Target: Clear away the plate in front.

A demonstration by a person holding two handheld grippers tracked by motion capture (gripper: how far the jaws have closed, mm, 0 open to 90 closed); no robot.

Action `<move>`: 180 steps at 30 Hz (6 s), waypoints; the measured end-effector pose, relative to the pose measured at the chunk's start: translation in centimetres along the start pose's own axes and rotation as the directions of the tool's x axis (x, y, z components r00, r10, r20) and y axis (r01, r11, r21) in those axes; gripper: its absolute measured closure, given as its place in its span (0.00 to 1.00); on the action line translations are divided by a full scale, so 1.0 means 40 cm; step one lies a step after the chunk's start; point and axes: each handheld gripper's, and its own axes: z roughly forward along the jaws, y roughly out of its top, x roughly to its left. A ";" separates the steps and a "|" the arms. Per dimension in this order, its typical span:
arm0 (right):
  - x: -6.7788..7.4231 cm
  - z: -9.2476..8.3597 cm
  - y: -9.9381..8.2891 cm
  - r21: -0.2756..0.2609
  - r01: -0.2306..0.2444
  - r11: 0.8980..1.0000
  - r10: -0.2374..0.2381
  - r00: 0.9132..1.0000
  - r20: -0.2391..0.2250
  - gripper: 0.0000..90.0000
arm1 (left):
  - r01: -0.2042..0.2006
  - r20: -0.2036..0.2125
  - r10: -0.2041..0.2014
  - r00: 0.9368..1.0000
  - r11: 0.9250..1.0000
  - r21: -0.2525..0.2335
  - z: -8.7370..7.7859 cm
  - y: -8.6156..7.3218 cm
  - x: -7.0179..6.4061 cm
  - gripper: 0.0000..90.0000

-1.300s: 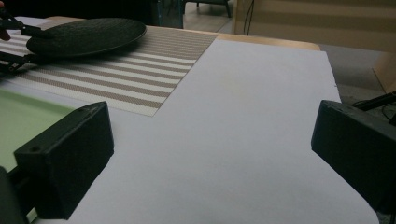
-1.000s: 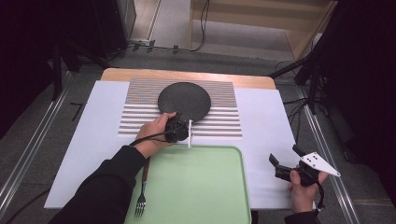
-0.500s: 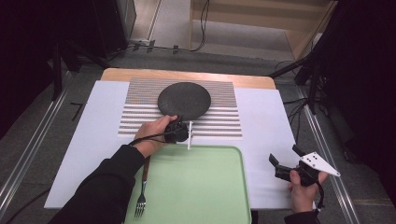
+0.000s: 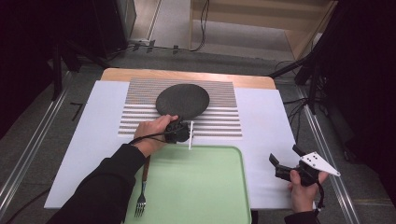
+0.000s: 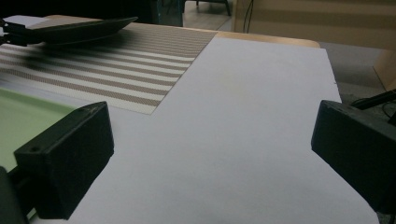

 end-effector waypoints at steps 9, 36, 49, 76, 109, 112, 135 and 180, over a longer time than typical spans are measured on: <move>0.001 0.000 0.001 -0.002 0.001 1.000 -0.001 1.000 0.002 0.00 | 0.008 -0.030 -0.008 1.000 1.000 -0.019 -0.040 -0.002 0.020 0.96; 0.004 0.000 0.002 -0.002 0.004 1.000 -0.004 1.000 0.002 0.00 | -0.013 -0.069 0.009 0.998 0.998 -0.054 -0.166 -0.005 0.006 0.96; 0.006 0.001 0.002 -0.002 0.009 1.000 -0.009 1.000 0.004 0.00 | -0.026 -0.092 0.019 0.996 0.997 -0.077 -0.222 -0.010 -0.013 0.96; 0.009 -0.001 0.004 -0.002 0.011 1.000 -0.011 1.000 0.005 0.00 | -0.046 -0.110 0.032 0.993 0.991 -0.125 -0.328 -0.002 -0.063 0.96; 0.006 -0.003 0.003 -0.005 0.005 1.000 -0.005 1.000 0.011 0.00 | -0.080 -0.112 0.063 0.992 0.984 -0.161 -0.455 0.011 -0.163 0.96; 0.006 -0.003 0.003 -0.006 0.005 1.000 -0.005 1.000 0.011 0.00 | -0.083 -0.115 0.065 0.991 0.982 -0.167 -0.469 0.013 -0.173 0.96; 0.002 -0.003 0.000 0.000 0.006 1.000 -0.006 1.000 0.016 0.00 | -0.065 -0.063 0.055 0.997 0.982 -0.177 -0.551 0.025 -0.266 0.96; -0.004 0.000 -0.003 0.008 -0.001 1.000 0.001 1.000 0.021 0.00 | -0.011 0.208 0.063 0.976 0.971 -0.240 -0.603 0.031 -0.347 0.85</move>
